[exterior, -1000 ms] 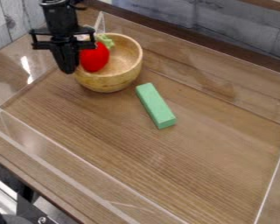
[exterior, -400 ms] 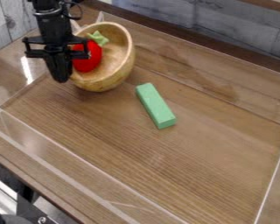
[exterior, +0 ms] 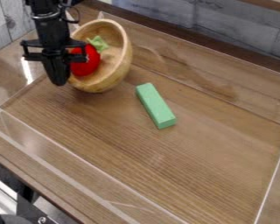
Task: Move the red fruit to the left
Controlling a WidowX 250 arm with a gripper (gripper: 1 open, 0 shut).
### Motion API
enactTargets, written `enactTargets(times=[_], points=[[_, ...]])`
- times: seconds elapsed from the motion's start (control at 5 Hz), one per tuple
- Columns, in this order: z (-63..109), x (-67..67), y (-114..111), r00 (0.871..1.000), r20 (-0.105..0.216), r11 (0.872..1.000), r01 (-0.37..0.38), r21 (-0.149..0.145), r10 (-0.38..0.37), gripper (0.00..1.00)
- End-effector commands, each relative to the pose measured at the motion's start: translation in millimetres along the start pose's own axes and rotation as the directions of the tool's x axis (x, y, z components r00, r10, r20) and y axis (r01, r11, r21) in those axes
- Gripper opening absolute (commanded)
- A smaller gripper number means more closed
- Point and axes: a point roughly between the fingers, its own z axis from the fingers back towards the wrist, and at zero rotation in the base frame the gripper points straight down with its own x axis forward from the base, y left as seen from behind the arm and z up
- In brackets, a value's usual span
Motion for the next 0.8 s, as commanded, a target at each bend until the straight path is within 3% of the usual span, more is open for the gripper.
enactTargets(times=[0.0, 0.6], points=[[5.9, 2.3, 5, 1.000, 0.025, 1.000, 0.007, 0.012, -0.007, 0.00], [-5.0, 2.8, 14, 1.000, -0.002, 1.000, 0.000, 0.015, 0.000, 0.00]])
